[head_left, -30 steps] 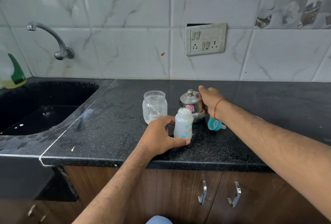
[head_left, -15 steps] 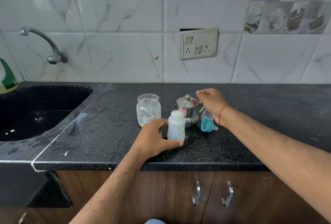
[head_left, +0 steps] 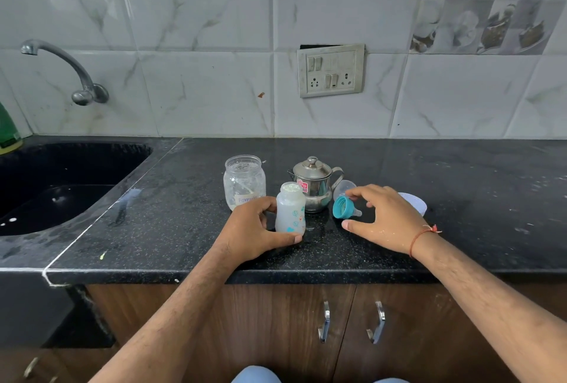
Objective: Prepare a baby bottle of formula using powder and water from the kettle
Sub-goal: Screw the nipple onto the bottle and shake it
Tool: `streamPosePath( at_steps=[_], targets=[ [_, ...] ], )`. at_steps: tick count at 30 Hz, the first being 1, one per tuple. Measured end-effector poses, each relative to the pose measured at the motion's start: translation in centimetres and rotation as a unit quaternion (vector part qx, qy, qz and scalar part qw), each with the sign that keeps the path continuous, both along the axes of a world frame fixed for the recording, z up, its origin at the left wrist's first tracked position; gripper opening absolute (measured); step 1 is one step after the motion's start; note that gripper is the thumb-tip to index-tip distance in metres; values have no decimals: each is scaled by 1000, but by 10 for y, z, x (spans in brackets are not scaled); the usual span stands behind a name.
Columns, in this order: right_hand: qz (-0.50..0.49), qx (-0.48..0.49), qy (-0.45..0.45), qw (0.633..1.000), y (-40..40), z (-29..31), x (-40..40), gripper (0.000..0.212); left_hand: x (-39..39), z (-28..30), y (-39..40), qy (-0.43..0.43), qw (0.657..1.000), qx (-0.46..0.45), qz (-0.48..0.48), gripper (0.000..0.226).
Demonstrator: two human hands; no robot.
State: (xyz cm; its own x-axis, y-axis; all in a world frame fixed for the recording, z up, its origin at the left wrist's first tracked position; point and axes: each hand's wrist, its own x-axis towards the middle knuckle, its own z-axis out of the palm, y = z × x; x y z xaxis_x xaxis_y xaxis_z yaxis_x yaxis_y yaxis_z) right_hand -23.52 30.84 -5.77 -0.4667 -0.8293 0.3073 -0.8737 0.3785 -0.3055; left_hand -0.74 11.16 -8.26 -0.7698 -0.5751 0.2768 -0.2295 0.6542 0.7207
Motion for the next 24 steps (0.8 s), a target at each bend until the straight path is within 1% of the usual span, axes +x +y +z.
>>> streamPosePath(
  at_steps=[4,7,10,12,14,17,21,24],
  targets=[
    [-6,0,-13,1000,-10,-6,-3,62,0,-1,0,11,1000,4,16,50],
    [0,-31,-20,999,-14,-9,-1,55,1,-1,-1,14,1000,6,15,49],
    [26,-107,-96,989,-14,-2,7,49,1,0,-1,7,1000,1,6,50],
    [73,-147,-146,976,-16,11,18,48,0,0,-1,5,1000,0,2,50],
    [123,-167,-175,962,-24,27,29,46,0,0,-1,6,1000,0,0,49],
    [171,-165,-223,946,-40,50,40,44,0,0,-1,9,1000,-2,-3,49],
    [172,-124,-230,950,-63,55,43,40,2,0,0,11,1000,-3,-8,50],
    [188,-135,-310,922,-73,44,46,36,2,0,0,13,1000,0,-8,52]
  ],
)
